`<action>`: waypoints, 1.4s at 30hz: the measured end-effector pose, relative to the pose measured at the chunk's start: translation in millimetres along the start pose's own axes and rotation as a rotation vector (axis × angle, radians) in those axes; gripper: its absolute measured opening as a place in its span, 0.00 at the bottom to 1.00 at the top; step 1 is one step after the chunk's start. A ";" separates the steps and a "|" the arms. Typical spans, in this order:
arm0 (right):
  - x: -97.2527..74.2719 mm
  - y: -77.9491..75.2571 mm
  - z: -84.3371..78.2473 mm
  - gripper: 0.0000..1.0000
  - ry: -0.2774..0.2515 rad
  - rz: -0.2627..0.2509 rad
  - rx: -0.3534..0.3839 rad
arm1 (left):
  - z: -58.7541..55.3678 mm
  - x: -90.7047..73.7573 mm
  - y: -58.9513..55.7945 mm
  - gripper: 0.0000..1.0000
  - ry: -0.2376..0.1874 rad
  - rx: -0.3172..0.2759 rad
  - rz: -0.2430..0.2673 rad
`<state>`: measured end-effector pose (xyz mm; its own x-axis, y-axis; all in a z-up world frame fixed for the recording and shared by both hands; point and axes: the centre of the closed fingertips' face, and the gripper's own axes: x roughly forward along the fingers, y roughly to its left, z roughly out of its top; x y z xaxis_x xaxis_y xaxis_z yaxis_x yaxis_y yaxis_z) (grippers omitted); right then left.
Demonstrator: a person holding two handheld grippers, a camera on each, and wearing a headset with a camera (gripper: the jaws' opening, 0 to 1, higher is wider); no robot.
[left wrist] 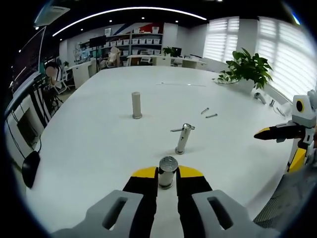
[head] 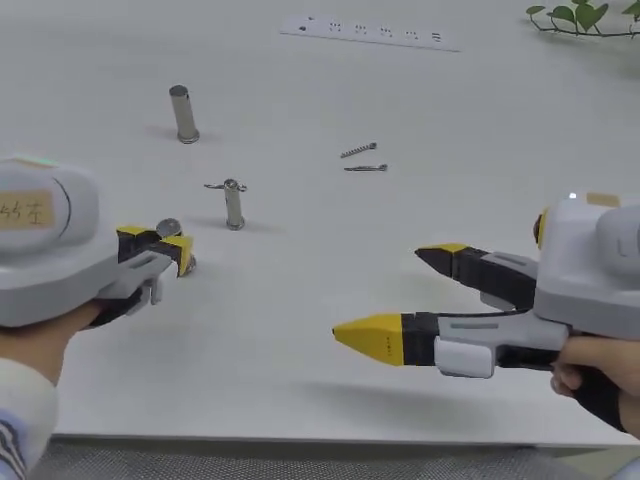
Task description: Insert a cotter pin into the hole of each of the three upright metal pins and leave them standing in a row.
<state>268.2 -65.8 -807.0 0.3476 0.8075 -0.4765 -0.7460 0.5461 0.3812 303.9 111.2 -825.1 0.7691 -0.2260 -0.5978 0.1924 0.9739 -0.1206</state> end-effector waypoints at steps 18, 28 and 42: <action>-3.1 2.8 0.5 0.95 0.000 0.006 0.011 | -14.7 -17.0 13.0 0.42 0.093 0.005 -0.115; -6.0 -0.9 6.8 0.95 0.013 0.000 -0.001 | -11.5 -25.9 16.5 0.75 0.078 -0.003 -0.148; -9.5 -16.5 26.0 0.96 0.060 -0.011 -0.063 | -18.7 -27.9 3.9 0.99 0.036 0.076 -0.208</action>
<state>292.0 -76.7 -788.2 0.3226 0.7858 -0.5276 -0.7773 0.5381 0.3261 271.8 121.7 -823.7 0.6862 -0.4198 -0.5941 0.3915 0.9014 -0.1847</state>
